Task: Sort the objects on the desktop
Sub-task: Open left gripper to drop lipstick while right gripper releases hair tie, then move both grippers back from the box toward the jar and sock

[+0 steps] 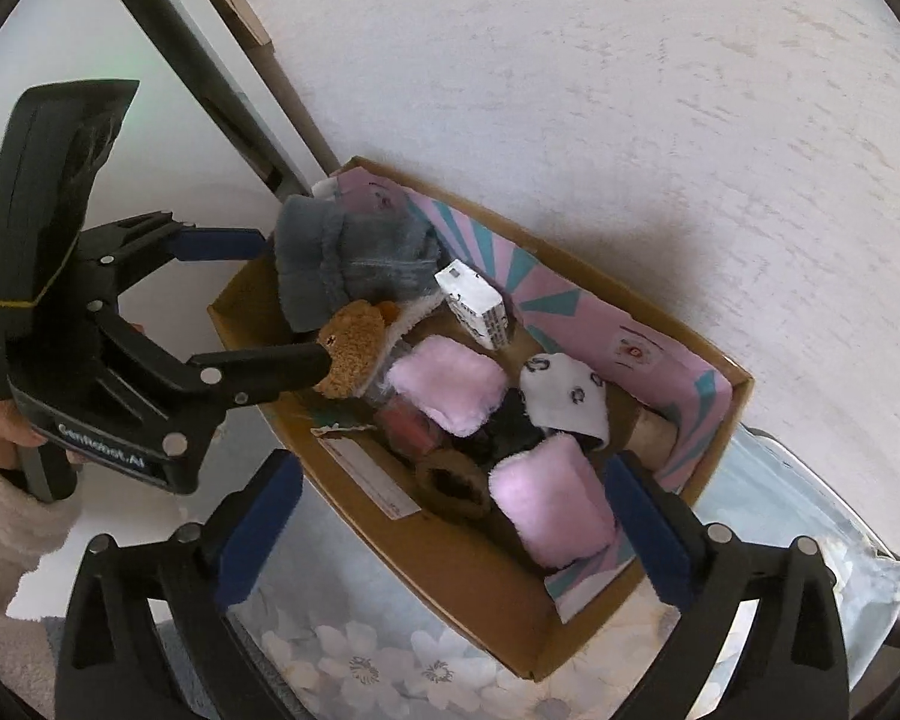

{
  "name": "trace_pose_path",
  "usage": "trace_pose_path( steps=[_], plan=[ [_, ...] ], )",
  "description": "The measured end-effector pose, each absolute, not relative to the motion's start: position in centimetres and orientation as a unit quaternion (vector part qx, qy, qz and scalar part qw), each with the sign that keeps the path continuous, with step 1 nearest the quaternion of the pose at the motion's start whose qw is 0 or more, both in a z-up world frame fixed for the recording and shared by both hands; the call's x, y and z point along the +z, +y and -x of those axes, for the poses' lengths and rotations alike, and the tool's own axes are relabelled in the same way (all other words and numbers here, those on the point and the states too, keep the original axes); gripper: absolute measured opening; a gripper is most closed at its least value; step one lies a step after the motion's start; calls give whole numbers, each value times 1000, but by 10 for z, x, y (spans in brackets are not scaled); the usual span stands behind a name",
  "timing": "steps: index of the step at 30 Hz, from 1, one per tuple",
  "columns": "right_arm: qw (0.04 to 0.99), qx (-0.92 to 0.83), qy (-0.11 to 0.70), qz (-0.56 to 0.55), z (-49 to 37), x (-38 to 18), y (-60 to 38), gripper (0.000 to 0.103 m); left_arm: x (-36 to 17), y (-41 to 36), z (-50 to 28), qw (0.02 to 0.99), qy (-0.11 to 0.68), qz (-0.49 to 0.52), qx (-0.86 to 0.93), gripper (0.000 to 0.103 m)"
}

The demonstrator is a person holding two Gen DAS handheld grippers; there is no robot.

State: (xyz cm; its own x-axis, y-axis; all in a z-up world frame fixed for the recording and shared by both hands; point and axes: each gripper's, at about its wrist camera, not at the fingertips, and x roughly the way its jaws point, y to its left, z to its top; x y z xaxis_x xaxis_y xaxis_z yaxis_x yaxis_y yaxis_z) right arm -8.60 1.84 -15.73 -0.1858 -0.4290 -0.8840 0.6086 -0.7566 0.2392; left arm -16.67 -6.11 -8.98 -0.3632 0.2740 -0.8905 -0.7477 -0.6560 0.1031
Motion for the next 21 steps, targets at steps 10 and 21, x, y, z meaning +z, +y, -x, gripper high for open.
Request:
trace_pose_path(
  steps=[10, 21],
  plan=[
    [330, -782, 88, -521, 77, -144, 33, 102, -75, -54, 148, 318, 273, 427, 801, 103],
    [304, -791, 109, -520, 68, -129, 52, 102, -61, -51, 129, 325, 262, 409, 811, 103]
  ],
)
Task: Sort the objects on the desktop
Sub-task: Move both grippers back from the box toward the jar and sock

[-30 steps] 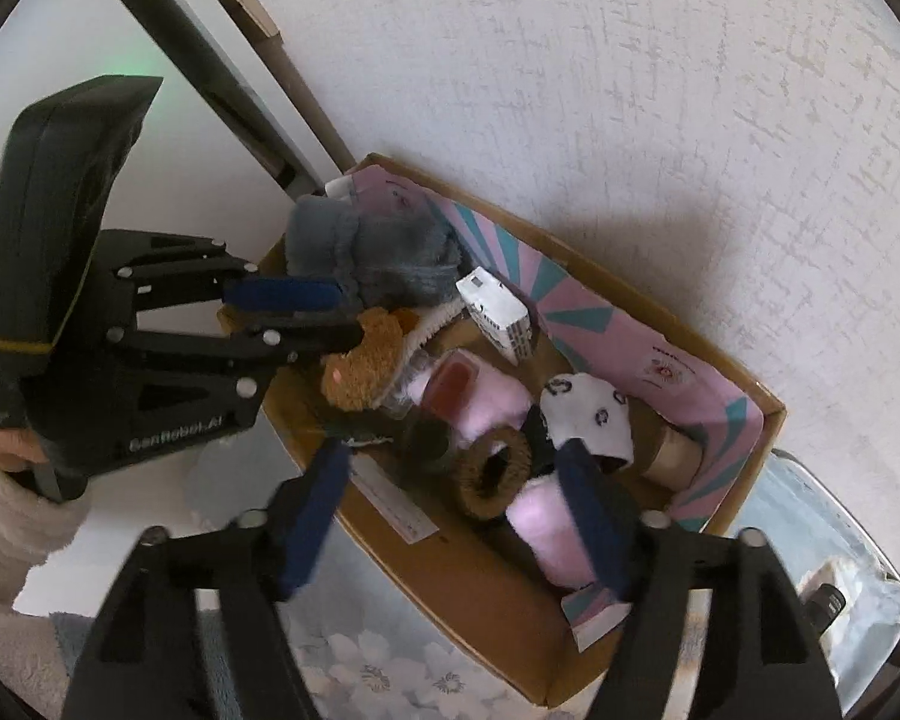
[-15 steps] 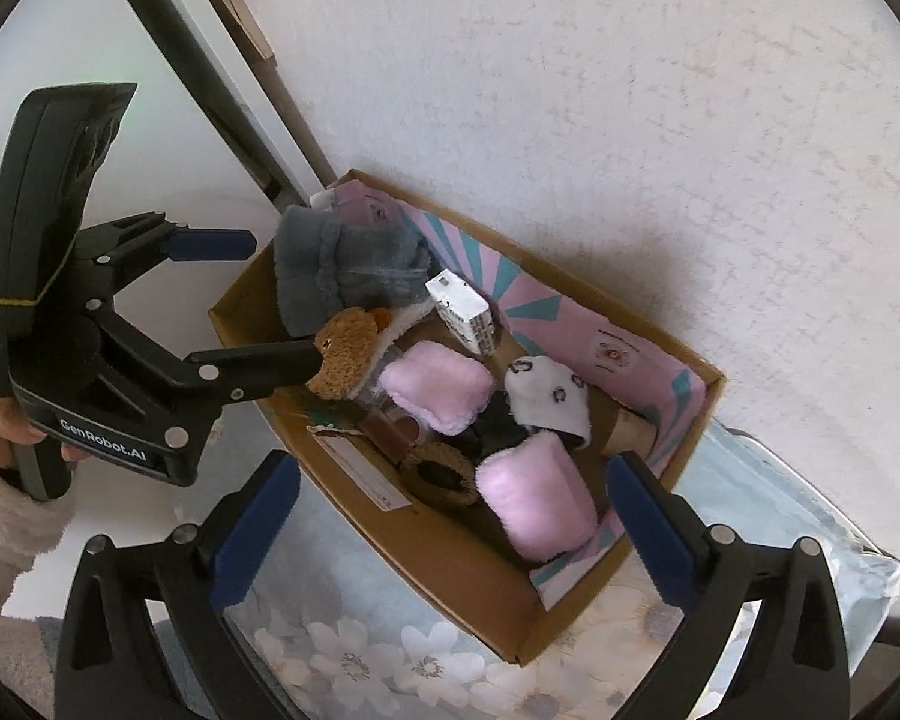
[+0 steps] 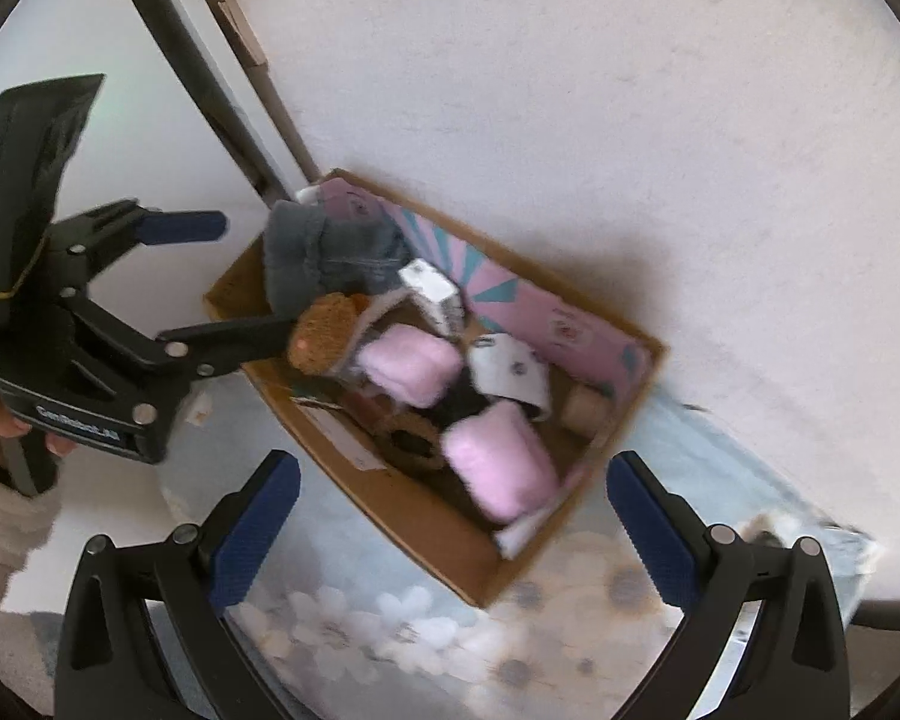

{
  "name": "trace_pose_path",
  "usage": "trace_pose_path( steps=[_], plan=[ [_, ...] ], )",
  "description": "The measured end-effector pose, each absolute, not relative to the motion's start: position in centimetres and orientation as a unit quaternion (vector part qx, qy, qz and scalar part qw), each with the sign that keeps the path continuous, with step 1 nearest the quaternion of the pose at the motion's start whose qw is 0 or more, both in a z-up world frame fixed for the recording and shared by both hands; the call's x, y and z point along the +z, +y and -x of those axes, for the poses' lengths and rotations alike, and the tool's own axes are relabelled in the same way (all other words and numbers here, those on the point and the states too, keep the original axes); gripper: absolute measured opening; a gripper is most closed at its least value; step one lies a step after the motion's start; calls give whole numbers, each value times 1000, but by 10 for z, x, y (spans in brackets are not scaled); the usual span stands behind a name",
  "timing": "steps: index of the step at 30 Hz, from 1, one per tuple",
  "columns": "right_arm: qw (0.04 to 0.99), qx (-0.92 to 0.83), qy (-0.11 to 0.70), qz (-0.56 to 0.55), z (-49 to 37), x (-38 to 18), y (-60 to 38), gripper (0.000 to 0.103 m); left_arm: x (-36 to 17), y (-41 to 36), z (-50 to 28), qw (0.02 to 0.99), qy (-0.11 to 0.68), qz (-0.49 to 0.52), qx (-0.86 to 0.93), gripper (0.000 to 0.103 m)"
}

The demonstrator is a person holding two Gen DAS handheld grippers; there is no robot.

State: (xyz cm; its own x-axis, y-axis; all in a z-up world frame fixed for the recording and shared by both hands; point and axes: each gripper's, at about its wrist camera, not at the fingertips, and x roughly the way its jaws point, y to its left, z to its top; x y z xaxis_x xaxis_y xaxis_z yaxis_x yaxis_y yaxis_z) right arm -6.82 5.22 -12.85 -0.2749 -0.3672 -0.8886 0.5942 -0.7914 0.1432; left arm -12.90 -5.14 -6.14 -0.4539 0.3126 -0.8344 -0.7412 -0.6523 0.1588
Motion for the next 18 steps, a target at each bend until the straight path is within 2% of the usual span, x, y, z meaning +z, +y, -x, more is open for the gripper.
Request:
trace_pose_path(
  steps=[8, 18],
  plan=[
    [264, -834, 106, -472, 62, -98, 84, 102, -39, -45, 118, 331, 222, 387, 831, 103],
    [239, -853, 100, -452, 49, -86, 128, 102, -25, -25, 95, 360, 225, 374, 824, 102]
  ],
)
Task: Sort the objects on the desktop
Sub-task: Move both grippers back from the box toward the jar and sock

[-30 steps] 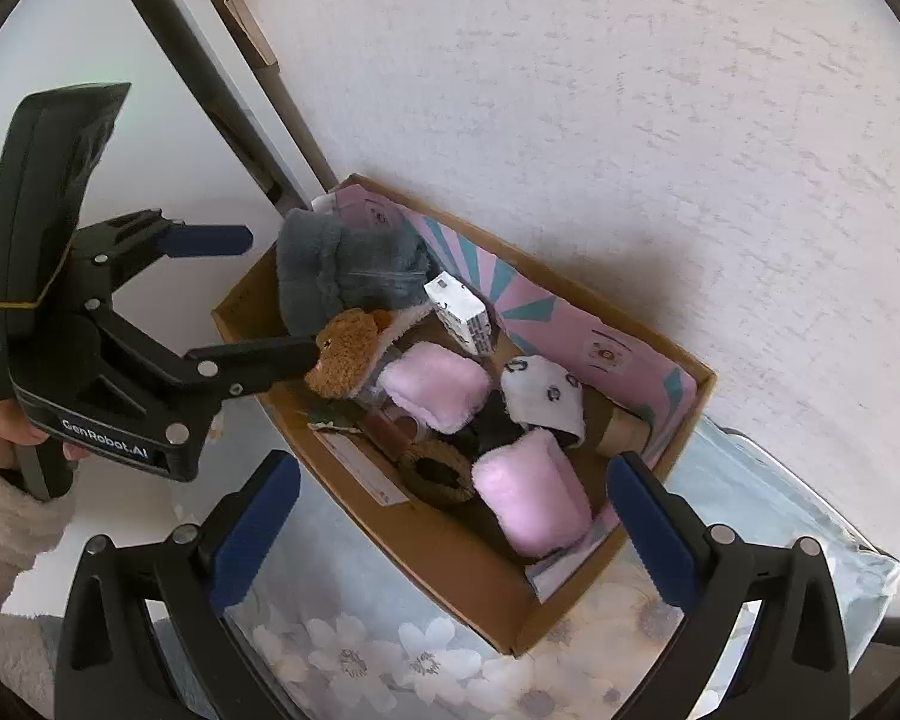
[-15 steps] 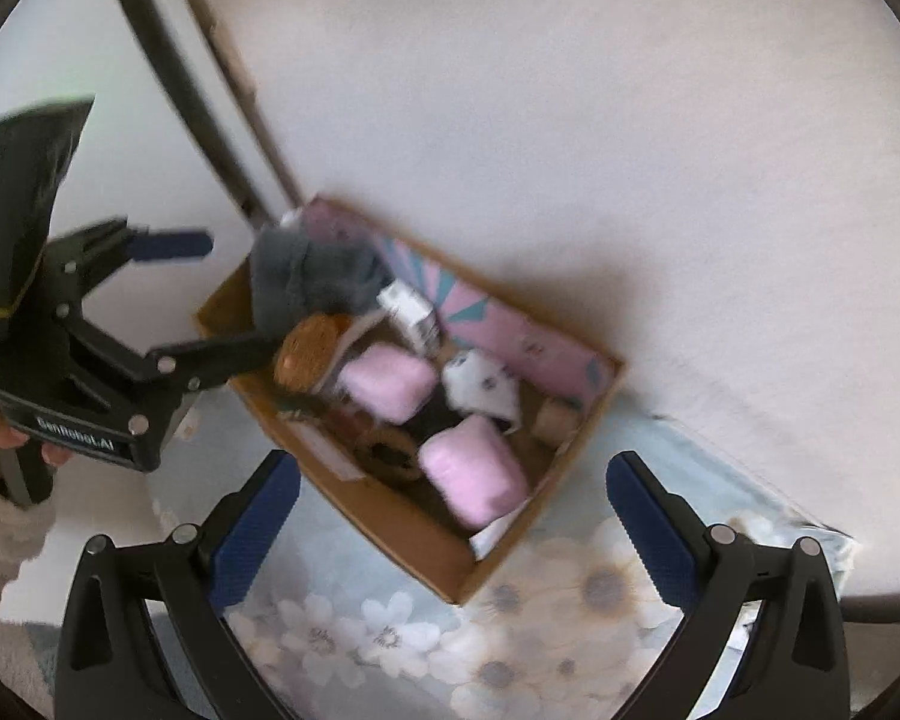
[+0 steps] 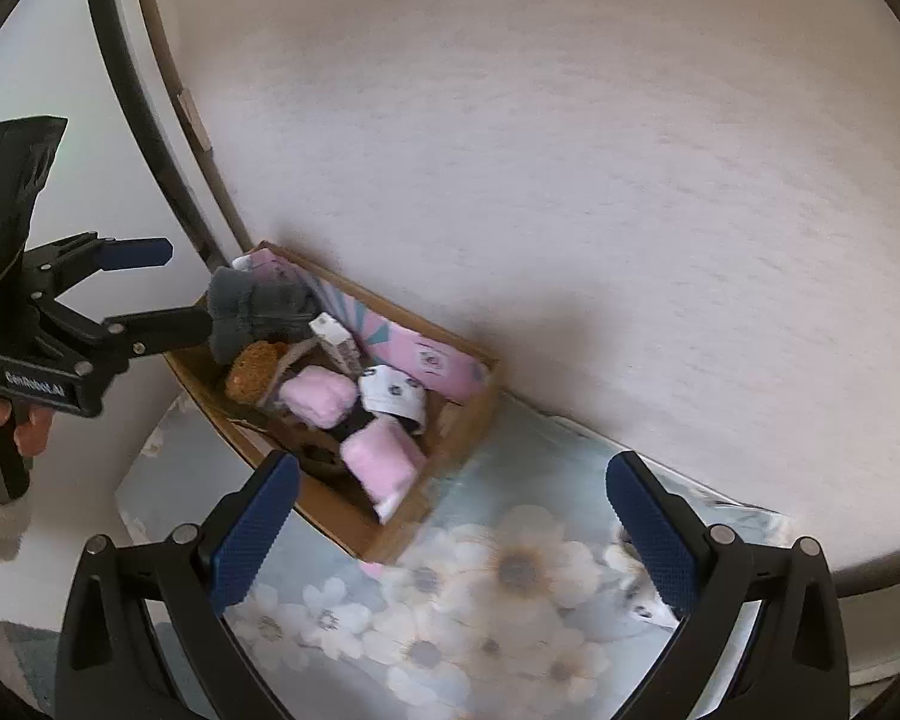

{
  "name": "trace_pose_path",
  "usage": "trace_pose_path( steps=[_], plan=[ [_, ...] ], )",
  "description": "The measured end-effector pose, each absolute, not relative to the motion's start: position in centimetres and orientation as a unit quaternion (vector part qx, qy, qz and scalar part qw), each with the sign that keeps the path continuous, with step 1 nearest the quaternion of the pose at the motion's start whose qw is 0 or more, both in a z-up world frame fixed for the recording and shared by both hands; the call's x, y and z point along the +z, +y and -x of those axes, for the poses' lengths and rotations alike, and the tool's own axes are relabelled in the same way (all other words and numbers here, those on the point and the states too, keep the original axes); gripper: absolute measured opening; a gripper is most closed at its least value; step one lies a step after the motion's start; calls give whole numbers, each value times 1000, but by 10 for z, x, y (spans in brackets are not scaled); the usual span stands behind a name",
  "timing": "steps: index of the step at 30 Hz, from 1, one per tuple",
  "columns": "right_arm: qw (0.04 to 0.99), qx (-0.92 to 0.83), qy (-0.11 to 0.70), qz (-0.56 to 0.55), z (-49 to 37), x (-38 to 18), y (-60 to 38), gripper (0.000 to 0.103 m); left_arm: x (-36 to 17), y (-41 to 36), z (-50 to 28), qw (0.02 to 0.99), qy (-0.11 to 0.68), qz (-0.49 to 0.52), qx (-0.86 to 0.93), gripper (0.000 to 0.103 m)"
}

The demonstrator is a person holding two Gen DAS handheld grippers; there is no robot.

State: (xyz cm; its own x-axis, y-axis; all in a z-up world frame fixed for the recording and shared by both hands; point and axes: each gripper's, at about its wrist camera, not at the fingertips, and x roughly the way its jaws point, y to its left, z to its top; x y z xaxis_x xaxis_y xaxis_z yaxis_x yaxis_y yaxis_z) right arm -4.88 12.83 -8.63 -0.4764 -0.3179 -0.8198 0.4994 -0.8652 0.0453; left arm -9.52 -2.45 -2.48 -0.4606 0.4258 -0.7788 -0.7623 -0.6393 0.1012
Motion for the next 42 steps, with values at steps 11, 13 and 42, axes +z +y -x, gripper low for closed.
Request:
trace_pose_path(
  steps=[11, 13, 42],
  plan=[
    [208, -873, 108, -428, 29, -75, 183, 102, -29, 13, 67, 374, 255, 365, 814, 102],
    [204, -874, 101, -429, 28, -74, 194, 102, -31, 20, 62, 378, 257, 365, 811, 102],
    [179, -862, 79, -467, 12, -138, 310, 102, -119, 121, 1, 404, 306, 416, 755, 102]
  ],
)
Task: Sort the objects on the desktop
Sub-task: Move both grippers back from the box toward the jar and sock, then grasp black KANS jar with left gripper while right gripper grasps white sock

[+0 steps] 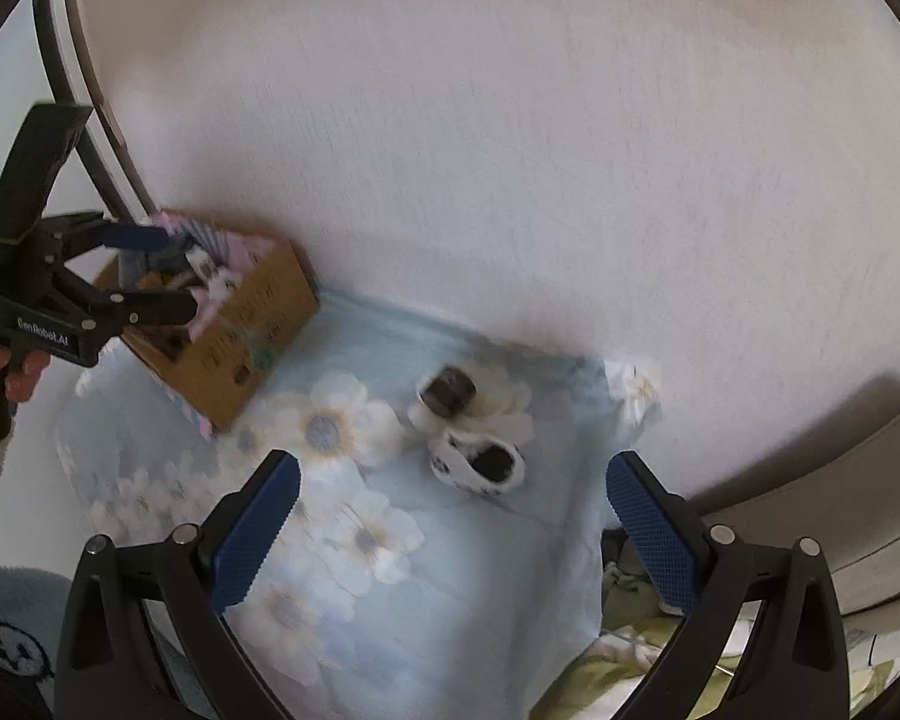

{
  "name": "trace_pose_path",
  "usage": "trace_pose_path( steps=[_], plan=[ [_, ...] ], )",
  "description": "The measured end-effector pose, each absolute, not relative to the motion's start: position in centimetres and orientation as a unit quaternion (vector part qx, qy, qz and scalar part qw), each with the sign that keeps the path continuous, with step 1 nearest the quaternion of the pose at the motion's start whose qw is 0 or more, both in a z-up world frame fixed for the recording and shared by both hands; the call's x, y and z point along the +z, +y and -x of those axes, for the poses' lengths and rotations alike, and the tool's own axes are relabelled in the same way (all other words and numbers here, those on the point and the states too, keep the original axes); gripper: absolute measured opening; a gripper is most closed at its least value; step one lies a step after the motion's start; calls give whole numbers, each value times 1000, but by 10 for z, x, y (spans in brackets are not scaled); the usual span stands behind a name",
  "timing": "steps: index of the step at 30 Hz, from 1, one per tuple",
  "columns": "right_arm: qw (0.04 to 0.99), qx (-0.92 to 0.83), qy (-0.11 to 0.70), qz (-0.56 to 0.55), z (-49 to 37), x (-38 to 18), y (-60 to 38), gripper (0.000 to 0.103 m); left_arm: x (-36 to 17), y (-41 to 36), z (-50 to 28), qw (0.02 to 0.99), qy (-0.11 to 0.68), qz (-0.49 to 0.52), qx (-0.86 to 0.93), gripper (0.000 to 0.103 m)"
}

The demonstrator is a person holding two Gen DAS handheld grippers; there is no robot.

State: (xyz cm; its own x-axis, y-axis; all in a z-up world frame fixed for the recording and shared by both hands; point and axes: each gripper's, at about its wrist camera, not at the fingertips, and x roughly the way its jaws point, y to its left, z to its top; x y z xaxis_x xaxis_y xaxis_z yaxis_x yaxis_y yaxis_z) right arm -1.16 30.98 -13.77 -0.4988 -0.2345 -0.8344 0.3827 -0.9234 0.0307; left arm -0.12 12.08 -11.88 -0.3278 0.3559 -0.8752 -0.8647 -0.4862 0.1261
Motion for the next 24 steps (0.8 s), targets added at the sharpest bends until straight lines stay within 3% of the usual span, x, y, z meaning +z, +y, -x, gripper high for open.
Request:
trace_pose_path(
  steps=[7, 12, 19, 21, 24],
  plan=[
    [193, -850, 73, -485, 21, -186, 318, 102, -174, 174, -15, 409, 315, 427, 742, 102],
    [172, -859, 95, -472, 29, -227, 309, 100, -219, 217, -8, 402, 314, 436, 741, 95],
    [145, -870, 66, -467, 44, -259, 308, 98, -245, 237, -9, 405, 312, 435, 741, 94],
    [142, -871, 63, -466, 49, -262, 309, 97, -251, 239, -8, 410, 306, 440, 738, 87],
    [135, -873, 77, -462, 55, -267, 307, 92, -259, 241, -7, 413, 306, 446, 733, 69]
  ],
)
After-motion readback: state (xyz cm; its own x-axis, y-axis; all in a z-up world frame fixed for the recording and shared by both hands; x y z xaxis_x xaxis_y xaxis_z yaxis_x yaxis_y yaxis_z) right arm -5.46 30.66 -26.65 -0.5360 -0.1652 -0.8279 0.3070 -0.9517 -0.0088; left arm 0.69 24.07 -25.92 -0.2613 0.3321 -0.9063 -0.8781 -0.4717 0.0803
